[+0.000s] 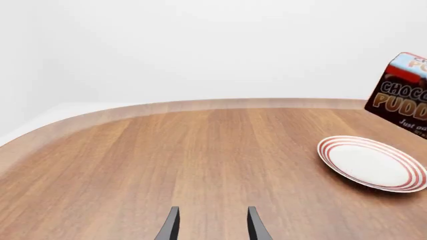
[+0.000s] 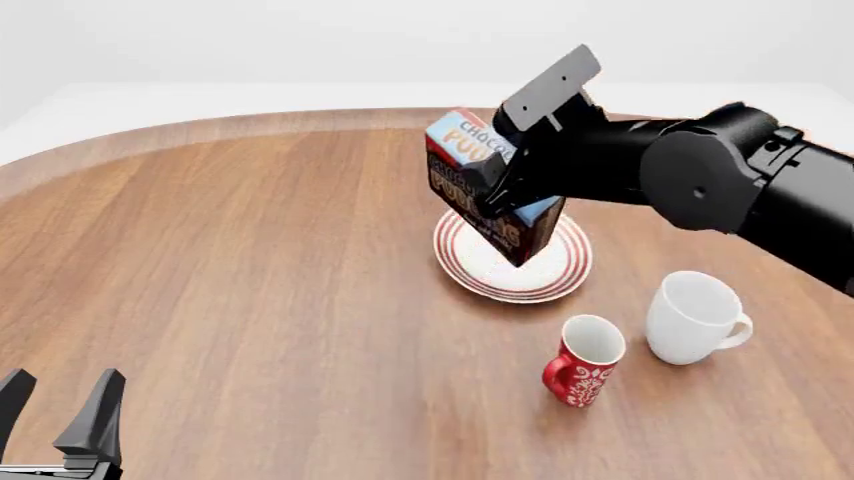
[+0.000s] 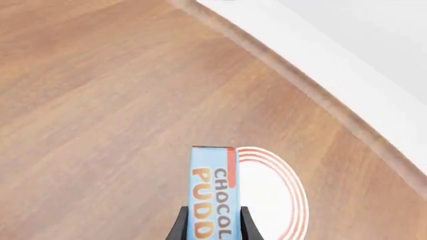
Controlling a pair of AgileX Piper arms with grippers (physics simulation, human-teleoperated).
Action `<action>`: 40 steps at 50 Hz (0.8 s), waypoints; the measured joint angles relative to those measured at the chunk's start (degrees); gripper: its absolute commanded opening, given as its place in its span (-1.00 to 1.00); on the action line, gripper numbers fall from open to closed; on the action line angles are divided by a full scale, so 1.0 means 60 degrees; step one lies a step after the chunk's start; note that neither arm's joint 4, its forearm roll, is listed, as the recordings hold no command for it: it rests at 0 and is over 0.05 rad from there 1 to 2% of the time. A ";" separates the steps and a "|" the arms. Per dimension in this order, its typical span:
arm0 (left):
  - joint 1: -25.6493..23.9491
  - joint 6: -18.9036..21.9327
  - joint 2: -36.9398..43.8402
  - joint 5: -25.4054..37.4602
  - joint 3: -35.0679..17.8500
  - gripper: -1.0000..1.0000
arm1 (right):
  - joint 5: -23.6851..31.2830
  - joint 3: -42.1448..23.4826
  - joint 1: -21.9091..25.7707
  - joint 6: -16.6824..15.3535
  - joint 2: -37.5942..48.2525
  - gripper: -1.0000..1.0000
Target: Put the chocolate pudding to the right of the plate.
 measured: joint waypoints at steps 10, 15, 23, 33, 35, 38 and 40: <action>0.0000 0.0000 0.0000 0.0000 0.0000 1.00 | 0.0360 -0.0872 -0.0557 0.0097 0.0332 -1.00; 0.0000 0.0000 0.0000 0.0000 0.0000 1.00 | 0.0503 -0.1271 -0.0834 0.0163 0.0580 -1.00; 0.0000 0.0000 0.0000 0.0000 0.0000 1.00 | 0.0612 -0.1742 -0.1383 0.0232 0.1098 -1.00; 0.0000 0.0000 0.0000 0.0000 0.0000 1.00 | 0.0526 -0.1951 -0.2167 0.0227 0.1705 -1.00; 0.0000 0.0000 0.0000 0.0000 0.0000 1.00 | 0.0508 -0.1963 -0.2301 0.0213 0.1785 -1.00; 0.0000 0.0000 0.0000 0.0000 0.0000 1.00 | 0.0487 -0.2000 -0.2517 0.0181 0.1916 -1.00; 0.0000 0.0000 0.0000 0.0000 0.0000 1.00 | 0.0475 -0.2033 -0.2663 0.0157 0.2004 -1.00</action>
